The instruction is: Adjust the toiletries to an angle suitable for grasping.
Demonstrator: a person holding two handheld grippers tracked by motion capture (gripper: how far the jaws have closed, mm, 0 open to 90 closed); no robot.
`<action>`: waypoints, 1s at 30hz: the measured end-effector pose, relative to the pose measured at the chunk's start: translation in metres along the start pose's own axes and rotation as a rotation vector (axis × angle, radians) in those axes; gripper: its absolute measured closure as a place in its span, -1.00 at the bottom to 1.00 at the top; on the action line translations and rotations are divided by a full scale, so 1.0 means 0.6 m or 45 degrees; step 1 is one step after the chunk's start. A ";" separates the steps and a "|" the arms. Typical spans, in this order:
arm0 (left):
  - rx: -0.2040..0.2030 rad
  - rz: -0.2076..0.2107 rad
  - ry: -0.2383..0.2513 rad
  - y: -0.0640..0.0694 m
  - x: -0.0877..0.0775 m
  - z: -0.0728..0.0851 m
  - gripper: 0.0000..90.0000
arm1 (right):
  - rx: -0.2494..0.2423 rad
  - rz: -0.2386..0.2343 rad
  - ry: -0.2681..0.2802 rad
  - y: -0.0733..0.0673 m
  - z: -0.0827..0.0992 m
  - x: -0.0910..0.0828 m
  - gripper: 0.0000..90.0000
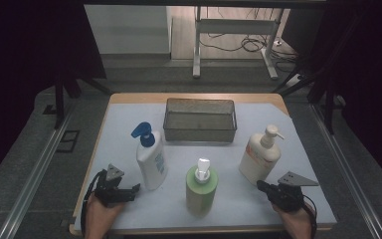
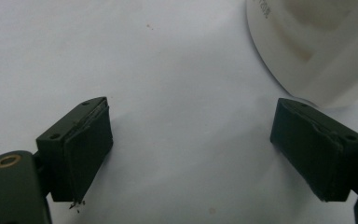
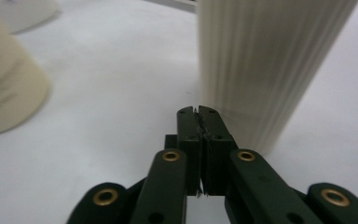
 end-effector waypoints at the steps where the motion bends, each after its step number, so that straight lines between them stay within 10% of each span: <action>1: 0.001 0.000 0.000 0.000 0.000 0.000 -0.72 | 0.045 -0.022 -0.008 -0.002 0.001 -0.006 0.90; 7: 0.000 0.000 0.000 0.000 0.000 0.000 -0.72 | 0.004 0.015 -0.056 0.009 0.011 -0.019 0.88; 23: -0.001 0.000 0.001 0.000 0.000 0.000 -0.72 | 0.053 0.008 0.072 0.024 -0.024 -0.077 0.79; 30: -0.002 0.000 0.002 0.000 0.000 0.000 -0.72 | 0.063 0.032 0.054 0.026 -0.032 -0.090 0.48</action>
Point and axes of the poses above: each handheld gripper's, and its own axes: x roughly forward along the jaws, z roughly out of its underside, y roughly to its right, the point moved 6 cm from there along x, roughly forward along the jaws, and after that the axes turned 11 degrees about -y, right-handed, at the moved point
